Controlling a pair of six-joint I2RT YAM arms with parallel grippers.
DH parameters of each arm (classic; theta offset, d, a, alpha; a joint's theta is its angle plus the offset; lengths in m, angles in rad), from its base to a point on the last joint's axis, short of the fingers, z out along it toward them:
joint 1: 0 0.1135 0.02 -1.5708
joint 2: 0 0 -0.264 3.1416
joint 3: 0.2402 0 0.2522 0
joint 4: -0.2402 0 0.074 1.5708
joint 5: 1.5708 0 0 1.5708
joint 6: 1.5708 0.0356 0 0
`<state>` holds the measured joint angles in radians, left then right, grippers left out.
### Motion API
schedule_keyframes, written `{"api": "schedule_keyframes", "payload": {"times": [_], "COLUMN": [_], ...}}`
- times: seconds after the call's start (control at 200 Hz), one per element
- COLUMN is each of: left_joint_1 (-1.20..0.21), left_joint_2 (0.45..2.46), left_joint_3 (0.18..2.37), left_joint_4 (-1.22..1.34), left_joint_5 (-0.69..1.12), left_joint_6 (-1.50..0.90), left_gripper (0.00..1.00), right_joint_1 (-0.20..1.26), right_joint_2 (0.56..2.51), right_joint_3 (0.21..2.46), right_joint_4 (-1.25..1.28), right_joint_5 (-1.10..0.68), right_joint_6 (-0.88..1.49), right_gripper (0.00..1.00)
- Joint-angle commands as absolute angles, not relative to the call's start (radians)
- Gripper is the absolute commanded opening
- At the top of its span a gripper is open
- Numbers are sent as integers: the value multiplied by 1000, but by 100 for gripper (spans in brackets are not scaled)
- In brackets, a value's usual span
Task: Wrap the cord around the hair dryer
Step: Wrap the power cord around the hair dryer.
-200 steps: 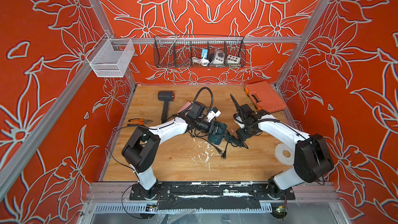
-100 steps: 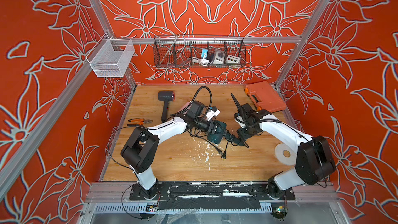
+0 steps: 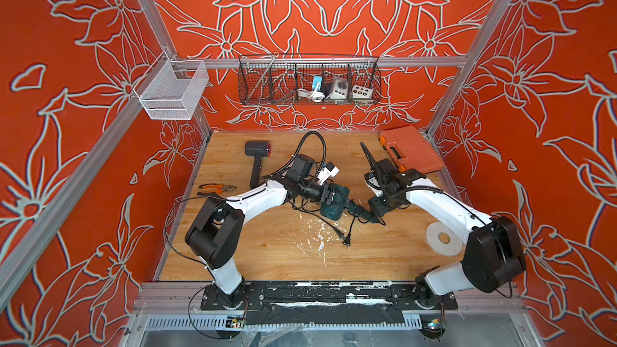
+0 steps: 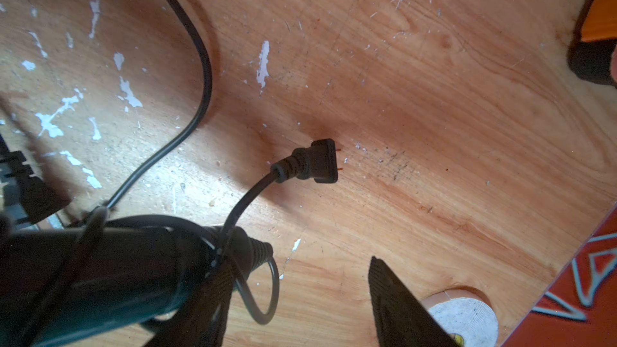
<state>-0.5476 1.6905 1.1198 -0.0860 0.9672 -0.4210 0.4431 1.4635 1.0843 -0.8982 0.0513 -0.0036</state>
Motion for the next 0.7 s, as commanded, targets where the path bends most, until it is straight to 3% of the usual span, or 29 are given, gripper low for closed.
{"api": "schedule_keyframes", "payload": {"times": [0.0,0.56,0.696], "left_joint_1": [-541,-537,-535], "left_joint_2": [1641,1644,1644], "left_joint_3": [1132,1132,1133], "left_joint_4": [-14,13,12], "left_joint_5": [1018,1035,1035], "left_joint_6": [-423,-452,-452], "left_gripper": [0,0,0], "right_joint_1": [434,403,389], "right_joint_2": [1442,1376,1301], "right_joint_3": [1096,1075,1035], "right_joint_4": [-918,-894,-849], "right_joint_5": [42,19,-59], "right_joint_6": [10,19,49], "right_gripper": [68,68,68]}}
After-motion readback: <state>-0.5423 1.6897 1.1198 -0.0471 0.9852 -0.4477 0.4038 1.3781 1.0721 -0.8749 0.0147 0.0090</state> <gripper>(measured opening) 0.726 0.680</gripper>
